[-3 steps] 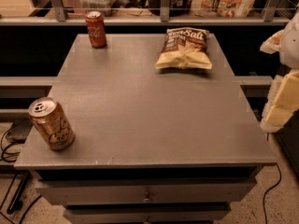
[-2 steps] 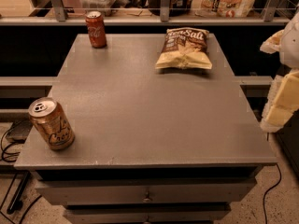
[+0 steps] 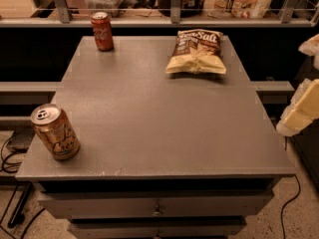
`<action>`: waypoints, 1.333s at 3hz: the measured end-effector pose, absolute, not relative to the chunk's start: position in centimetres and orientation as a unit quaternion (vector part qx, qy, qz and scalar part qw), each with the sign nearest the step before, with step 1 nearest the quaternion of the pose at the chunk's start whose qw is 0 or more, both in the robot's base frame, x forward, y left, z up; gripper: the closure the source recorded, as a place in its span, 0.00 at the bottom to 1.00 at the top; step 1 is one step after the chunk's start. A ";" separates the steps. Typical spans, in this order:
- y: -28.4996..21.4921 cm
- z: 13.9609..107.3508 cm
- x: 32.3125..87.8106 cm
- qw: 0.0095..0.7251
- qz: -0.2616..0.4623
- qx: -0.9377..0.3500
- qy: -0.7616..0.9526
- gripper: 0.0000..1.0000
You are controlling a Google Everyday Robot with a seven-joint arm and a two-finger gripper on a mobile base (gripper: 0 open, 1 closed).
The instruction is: Move brown chip bag near orange can
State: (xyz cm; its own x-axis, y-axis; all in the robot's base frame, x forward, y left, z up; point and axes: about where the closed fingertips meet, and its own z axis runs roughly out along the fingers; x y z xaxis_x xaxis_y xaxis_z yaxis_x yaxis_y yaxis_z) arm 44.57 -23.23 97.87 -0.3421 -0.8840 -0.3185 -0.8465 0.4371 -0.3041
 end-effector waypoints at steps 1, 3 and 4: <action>-24.1 97.6 45.9 0.298 -0.026 -0.474 0.828 0.00; -23.6 98.6 55.7 0.424 0.001 -0.433 0.796 0.00; -23.6 98.6 55.7 0.424 0.001 -0.433 0.796 0.00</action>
Offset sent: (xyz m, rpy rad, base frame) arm 0.1106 -0.0114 0.0059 0.3889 -0.3780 -0.1294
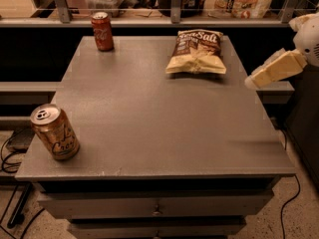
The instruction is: Move brown chip bag near orange can
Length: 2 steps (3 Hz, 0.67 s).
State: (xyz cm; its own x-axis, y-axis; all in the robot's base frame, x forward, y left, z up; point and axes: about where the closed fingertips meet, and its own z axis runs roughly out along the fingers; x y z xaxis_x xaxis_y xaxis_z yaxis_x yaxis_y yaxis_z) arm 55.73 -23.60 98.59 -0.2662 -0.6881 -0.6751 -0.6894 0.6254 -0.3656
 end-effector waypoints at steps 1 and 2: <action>-23.2 97.6 56.4 0.419 0.024 -0.420 0.805 0.00; -21.5 95.6 58.6 0.413 0.062 -0.405 0.813 0.00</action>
Offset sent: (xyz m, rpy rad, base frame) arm 0.0602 0.0398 -0.0577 0.2025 0.1522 -0.0120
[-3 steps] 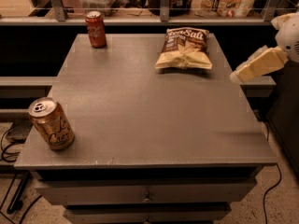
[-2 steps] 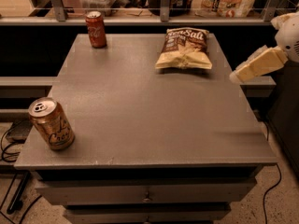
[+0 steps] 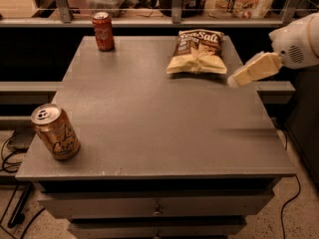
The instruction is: Move brown chip bag near orange can
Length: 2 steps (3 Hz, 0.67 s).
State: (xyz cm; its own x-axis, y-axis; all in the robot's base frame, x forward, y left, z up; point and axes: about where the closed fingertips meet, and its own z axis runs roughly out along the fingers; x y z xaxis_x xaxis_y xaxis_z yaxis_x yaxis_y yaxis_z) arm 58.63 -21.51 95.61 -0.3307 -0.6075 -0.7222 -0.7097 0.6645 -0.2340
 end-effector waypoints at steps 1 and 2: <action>-19.7 93.8 61.3 0.413 0.095 -0.397 0.814 0.00; -18.4 92.1 64.2 0.412 0.114 -0.394 0.814 0.00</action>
Offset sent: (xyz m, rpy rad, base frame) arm 0.0923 0.0438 -0.0543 0.1307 0.0631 0.0326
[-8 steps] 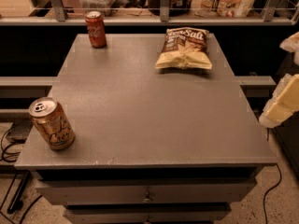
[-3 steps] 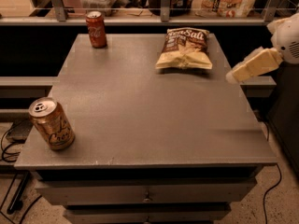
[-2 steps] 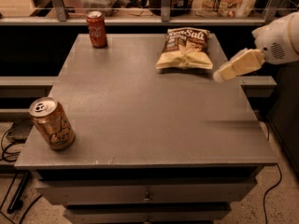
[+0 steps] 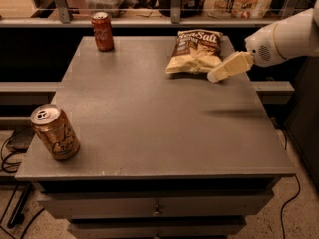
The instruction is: Move brown chip bag near orange can
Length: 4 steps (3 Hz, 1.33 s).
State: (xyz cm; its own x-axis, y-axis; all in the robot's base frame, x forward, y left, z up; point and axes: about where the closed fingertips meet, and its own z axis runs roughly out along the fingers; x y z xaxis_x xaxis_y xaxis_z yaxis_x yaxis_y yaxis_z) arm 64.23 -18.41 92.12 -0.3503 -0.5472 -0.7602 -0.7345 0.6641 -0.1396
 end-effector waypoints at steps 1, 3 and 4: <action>-17.4 90.9 67.3 0.415 0.127 -0.390 0.812 0.00; -14.4 88.2 71.6 0.405 0.163 -0.383 0.814 0.18; -13.5 87.3 72.6 0.395 0.170 -0.385 0.817 0.41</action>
Offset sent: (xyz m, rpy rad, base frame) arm 0.0862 0.0359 -0.0355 0.0982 0.0305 0.0159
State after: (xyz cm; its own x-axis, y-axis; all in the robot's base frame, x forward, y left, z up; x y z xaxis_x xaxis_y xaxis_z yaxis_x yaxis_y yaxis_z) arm 72.63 -13.54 87.29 -0.3922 -0.4939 -0.7760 -0.7627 0.6462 -0.0258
